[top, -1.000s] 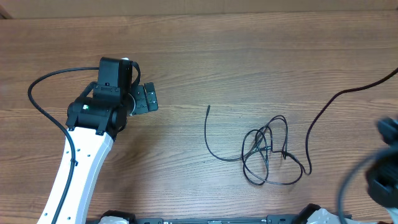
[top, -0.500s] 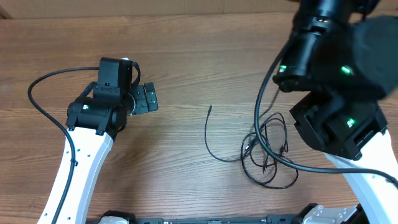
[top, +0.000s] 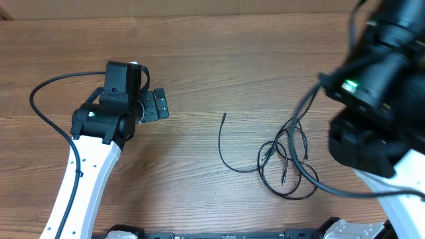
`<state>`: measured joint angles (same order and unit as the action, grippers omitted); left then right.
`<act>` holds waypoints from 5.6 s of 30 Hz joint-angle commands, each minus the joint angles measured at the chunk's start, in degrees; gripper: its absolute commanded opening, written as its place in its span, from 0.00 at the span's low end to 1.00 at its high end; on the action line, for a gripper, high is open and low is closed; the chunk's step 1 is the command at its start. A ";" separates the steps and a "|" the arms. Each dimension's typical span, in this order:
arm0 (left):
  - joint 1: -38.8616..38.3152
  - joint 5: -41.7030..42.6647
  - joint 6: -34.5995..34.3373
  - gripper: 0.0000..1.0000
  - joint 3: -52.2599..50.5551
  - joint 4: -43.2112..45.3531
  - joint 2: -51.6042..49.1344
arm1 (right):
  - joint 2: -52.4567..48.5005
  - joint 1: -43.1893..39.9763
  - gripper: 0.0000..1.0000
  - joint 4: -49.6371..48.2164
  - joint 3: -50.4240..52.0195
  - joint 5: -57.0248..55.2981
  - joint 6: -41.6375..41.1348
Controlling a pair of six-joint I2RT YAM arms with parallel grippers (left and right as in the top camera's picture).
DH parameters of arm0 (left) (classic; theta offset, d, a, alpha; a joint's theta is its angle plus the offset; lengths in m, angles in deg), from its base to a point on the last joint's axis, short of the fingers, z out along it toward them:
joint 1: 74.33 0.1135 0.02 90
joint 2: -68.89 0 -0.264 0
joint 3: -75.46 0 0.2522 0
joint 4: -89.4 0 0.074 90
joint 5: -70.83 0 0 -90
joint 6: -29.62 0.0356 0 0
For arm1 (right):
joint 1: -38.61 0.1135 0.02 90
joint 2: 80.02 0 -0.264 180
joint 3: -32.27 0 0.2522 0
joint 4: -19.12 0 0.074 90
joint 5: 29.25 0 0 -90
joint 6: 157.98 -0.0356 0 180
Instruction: Untangle cables
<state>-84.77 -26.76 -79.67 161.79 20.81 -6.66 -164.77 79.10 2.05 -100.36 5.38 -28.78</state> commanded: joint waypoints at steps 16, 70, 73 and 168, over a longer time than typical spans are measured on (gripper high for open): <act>0.28 -0.70 0.63 1.00 0.44 0.02 -0.11 | 6.01 -12.31 0.04 -4.24 -0.83 3.74 31.58; 0.28 -0.70 0.63 1.00 0.44 0.00 -0.11 | -34.34 -79.62 0.18 98.73 3.10 58.03 -44.52; 0.28 -0.70 0.66 1.00 0.44 0.02 -0.11 | -34.34 -77.48 0.56 100.80 3.10 57.61 -43.19; 0.28 -0.70 0.66 1.00 0.44 0.02 -0.11 | -34.21 -86.71 0.04 104.39 -6.19 29.22 -69.59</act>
<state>-84.77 -26.80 -79.67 161.79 20.84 -6.68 -199.79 -5.68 107.38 -105.93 43.87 -91.58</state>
